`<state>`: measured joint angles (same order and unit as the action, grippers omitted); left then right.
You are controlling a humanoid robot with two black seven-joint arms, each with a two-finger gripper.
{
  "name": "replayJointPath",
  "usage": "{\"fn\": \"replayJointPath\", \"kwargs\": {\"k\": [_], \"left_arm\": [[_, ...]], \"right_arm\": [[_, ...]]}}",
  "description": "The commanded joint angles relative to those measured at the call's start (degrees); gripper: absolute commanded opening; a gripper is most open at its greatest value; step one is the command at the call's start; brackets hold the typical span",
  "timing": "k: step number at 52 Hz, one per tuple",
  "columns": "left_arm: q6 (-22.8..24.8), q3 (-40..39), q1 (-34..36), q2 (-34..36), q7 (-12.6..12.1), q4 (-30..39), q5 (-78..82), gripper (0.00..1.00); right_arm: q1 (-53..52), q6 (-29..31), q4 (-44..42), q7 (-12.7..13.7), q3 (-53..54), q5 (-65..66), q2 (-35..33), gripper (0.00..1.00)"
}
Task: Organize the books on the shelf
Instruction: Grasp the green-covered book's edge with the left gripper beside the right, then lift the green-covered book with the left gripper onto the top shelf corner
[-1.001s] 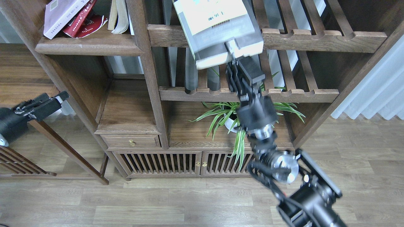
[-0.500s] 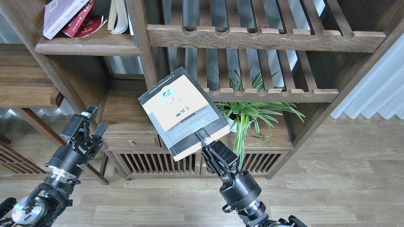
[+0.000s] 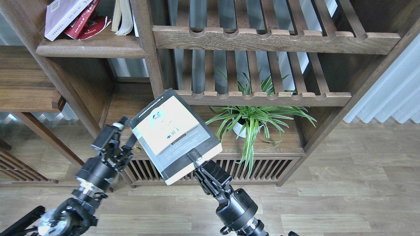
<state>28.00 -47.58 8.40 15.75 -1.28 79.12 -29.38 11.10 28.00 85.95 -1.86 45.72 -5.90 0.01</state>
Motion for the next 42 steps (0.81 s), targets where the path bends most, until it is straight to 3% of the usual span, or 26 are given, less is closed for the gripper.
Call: {"fn": "replayJointPath", "kwargs": {"k": [1, 3, 6, 8, 9, 11, 13, 17, 18, 19, 20, 23, 42], "left_arm": [[0.0, 2.4, 0.7, -2.1, -0.1, 0.0, 1.0, 0.74], [0.0, 2.8, 0.7, -2.2, -0.1, 0.0, 1.0, 0.71], [0.0, 3.9, 0.7, -2.3, -0.1, 0.0, 1.0, 0.58], [0.0, 4.1, 0.6, -2.3, 0.3, -0.1, 0.7, 0.4], [0.0, 4.1, 0.5, -2.4, 0.3, -0.1, 0.7, 0.37], [0.0, 3.8, 0.0, -2.4, 0.7, -0.2, 0.5, 0.18], [0.0, 3.3, -0.1, -2.6, 0.8, -0.3, 0.4, 0.06], [0.0, 2.8, 0.2, -2.7, 0.2, -0.2, 0.4, 0.05], [0.0, 2.6, 0.3, -2.5, 0.1, -0.2, 0.5, 0.05], [0.0, 2.5, 0.4, -2.0, 0.0, -0.2, 0.5, 0.05], [0.0, 2.3, 0.5, -1.9, 0.0, -0.2, 0.5, 0.05], [0.0, 1.3, 0.6, 0.3, -0.2, -0.3, 0.5, 0.04], [0.0, -9.4, -3.4, 25.7, -1.9, 0.0, 4.9, 0.02]], "right_arm": [[0.1, 0.0, -0.1, 0.5, 0.0, 0.0, 0.0, 0.06], [0.2, 0.0, -0.1, 0.5, 0.0, 0.0, 0.0, 0.06], [0.2, 0.0, -0.1, 0.5, 0.0, 0.0, 0.0, 0.06], [0.2, 0.0, -0.2, 0.5, 0.0, 0.0, 0.0, 0.06], [0.2, 0.0, -0.2, 0.5, 0.0, 0.0, 0.0, 0.06], [0.2, 0.0, -0.3, 0.5, 0.0, 0.1, 0.0, 0.06], [0.2, 0.0, -0.3, 0.5, 0.0, 0.1, 0.0, 0.06], [0.2, 0.0, -0.3, 0.5, 0.0, 0.2, 0.0, 0.1], [0.1, 0.0, -0.4, 0.5, 0.0, 0.4, 0.0, 0.17], [0.1, 0.0, -0.4, 0.7, 0.1, 0.8, 0.0, 0.32], [0.1, 0.0, -0.5, 0.8, 0.1, 1.2, 0.0, 0.41], [0.0, 0.0, -0.3, 0.9, 0.9, 4.2, 0.0, 0.97], [-0.5, 0.0, -1.8, 0.5, 12.6, 4.3, 0.0, 1.0]]}}
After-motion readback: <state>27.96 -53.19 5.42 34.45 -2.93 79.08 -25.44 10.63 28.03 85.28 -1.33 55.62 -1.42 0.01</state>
